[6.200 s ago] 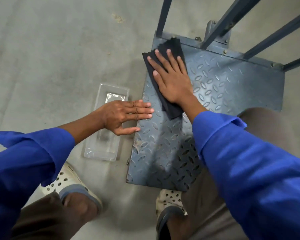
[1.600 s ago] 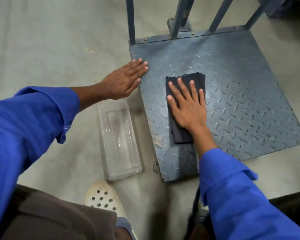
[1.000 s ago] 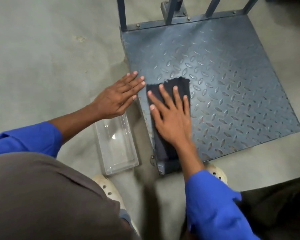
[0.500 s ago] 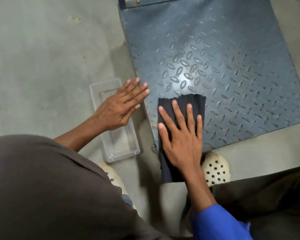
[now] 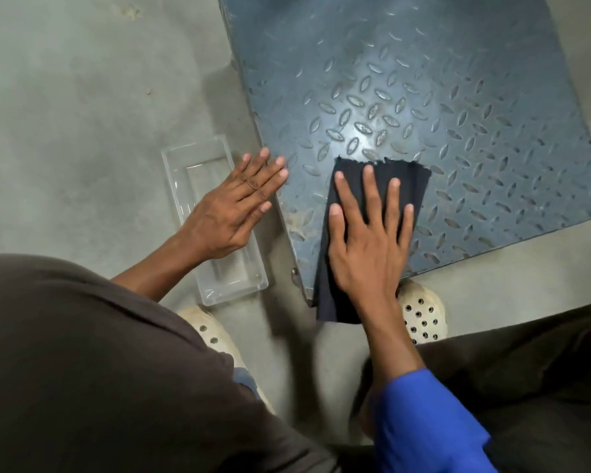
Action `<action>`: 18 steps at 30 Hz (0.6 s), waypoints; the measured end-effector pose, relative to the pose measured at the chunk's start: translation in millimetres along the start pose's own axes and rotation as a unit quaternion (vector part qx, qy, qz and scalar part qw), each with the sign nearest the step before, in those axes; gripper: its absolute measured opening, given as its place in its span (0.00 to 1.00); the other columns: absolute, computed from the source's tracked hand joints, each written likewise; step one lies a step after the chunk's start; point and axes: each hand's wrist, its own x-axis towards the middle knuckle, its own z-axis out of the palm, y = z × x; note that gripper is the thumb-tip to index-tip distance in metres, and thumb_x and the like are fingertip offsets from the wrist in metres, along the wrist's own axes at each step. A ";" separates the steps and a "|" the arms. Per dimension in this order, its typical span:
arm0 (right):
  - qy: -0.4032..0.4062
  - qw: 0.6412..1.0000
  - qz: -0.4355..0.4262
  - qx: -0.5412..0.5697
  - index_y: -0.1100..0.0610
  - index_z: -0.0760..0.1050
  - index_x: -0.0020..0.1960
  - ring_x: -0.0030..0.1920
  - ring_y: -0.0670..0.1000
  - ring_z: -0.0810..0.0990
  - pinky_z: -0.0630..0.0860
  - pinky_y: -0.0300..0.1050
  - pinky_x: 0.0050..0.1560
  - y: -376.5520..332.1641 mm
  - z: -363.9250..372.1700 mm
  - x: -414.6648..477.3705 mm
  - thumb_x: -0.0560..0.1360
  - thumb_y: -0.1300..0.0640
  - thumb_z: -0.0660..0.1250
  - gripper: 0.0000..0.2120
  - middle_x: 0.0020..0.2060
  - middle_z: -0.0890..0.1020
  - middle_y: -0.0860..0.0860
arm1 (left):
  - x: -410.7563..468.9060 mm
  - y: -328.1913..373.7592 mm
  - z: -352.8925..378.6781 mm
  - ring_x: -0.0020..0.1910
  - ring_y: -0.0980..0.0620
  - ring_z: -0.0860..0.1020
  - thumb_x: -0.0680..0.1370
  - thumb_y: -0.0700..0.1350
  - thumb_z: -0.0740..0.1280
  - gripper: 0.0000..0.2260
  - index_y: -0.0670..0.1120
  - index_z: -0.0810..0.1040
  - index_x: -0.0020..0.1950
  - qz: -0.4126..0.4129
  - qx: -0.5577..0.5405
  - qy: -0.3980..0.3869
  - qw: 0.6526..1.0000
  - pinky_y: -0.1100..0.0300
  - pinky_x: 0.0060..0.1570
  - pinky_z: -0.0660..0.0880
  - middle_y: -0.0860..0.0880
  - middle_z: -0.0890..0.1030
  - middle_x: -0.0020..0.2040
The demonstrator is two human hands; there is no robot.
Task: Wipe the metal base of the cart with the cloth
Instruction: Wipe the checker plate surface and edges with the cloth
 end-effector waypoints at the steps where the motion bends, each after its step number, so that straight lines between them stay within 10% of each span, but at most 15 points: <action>1: 0.005 1.000 0.023 0.004 0.36 0.54 0.84 0.86 0.54 0.47 0.48 0.64 0.83 -2.0 2.0 13.7 0.88 0.39 0.48 0.25 0.86 0.53 0.43 | -2.5 2.5 1.6 0.83 0.32 0.59 0.88 0.36 0.59 0.22 0.33 0.64 0.82 0.005 -0.003 -0.002 1.000 0.35 0.83 0.54 0.34 0.63 0.83; 7: -0.011 0.998 -0.060 0.011 0.39 0.55 0.85 0.86 0.54 0.46 0.47 0.63 0.84 -21.1 5.6 -21.7 0.88 0.42 0.51 0.26 0.86 0.53 0.44 | -7.8 8.1 3.3 0.83 0.32 0.60 0.87 0.37 0.58 0.22 0.33 0.65 0.81 0.037 0.010 -0.022 0.999 0.35 0.83 0.55 0.34 0.64 0.83; 13: 0.015 0.999 0.038 0.005 0.35 0.55 0.84 0.86 0.54 0.48 0.46 0.62 0.84 20.8 -1.8 26.5 0.87 0.39 0.50 0.25 0.85 0.55 0.42 | 7.1 -1.2 -20.8 0.84 0.35 0.58 0.89 0.41 0.55 0.22 0.36 0.63 0.83 0.110 0.021 -0.108 0.988 0.36 0.83 0.54 0.38 0.63 0.84; 18: -0.008 0.996 -0.082 0.024 0.33 0.61 0.82 0.86 0.53 0.50 0.46 0.60 0.84 41.4 -3.3 63.2 0.87 0.38 0.52 0.23 0.84 0.59 0.41 | 40.5 0.1 -31.1 0.86 0.42 0.54 0.90 0.47 0.53 0.24 0.40 0.59 0.85 0.159 0.035 -0.190 0.968 0.40 0.84 0.53 0.42 0.59 0.86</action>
